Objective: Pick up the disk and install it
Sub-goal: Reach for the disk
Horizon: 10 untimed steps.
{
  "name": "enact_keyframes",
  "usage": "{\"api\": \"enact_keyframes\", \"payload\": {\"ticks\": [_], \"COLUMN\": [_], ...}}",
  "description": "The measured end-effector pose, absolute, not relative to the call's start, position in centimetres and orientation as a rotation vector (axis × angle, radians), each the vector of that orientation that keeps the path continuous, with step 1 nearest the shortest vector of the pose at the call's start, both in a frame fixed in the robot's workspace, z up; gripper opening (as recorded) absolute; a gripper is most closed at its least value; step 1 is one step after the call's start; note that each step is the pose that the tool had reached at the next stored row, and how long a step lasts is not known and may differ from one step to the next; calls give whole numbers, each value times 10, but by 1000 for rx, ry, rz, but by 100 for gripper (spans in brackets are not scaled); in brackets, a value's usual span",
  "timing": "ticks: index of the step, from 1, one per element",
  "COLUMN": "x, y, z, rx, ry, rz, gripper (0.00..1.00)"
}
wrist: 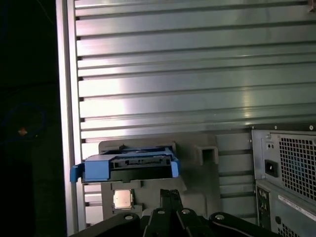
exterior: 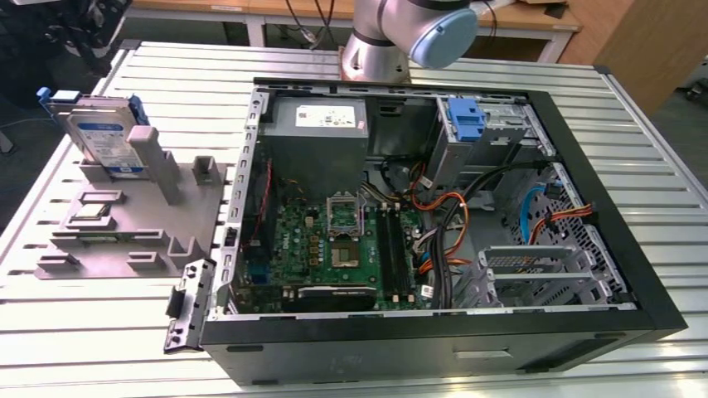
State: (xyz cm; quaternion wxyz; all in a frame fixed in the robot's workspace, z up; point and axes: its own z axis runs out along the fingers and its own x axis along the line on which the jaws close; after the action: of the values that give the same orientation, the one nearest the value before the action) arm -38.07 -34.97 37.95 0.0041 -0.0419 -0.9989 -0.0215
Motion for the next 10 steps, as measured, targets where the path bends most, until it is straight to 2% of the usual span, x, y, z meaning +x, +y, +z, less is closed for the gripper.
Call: {"api": "enact_keyframes", "payload": {"ticks": [10], "x": [-423], "y": [-337], "z": [376], "rx": [-131], "ry": [-3130], "rz": [-67], "gripper": [10]}}
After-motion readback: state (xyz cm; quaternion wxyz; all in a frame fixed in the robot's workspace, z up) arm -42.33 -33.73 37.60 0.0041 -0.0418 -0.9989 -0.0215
